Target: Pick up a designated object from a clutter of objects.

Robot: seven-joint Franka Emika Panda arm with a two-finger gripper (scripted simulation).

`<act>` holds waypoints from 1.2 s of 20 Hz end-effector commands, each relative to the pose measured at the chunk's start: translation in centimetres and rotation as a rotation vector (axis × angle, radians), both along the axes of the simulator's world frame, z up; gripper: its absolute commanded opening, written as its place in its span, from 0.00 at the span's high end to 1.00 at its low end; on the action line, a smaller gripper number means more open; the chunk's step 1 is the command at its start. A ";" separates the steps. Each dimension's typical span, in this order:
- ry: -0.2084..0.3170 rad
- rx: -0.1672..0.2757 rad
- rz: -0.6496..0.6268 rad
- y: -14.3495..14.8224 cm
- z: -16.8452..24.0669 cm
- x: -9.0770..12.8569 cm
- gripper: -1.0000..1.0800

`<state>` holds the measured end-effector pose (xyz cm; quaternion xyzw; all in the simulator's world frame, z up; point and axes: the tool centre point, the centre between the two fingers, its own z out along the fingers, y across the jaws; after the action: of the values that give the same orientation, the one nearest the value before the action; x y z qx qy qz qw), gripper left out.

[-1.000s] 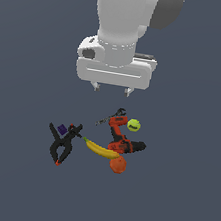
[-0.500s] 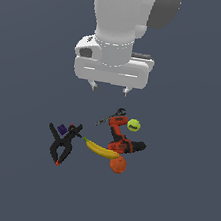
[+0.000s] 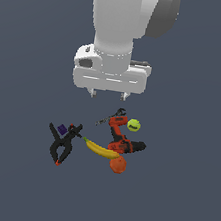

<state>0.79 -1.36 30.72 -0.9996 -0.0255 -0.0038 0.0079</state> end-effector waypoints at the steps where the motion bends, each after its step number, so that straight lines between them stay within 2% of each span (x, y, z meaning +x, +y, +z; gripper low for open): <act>1: 0.000 -0.003 0.046 0.0 -0.7 0.5 0.04; 24: 0.002 -0.023 0.653 -0.3 -10.9 5.6 0.04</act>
<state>6.07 -1.66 20.60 -0.9458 -0.3248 -0.0001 -0.0024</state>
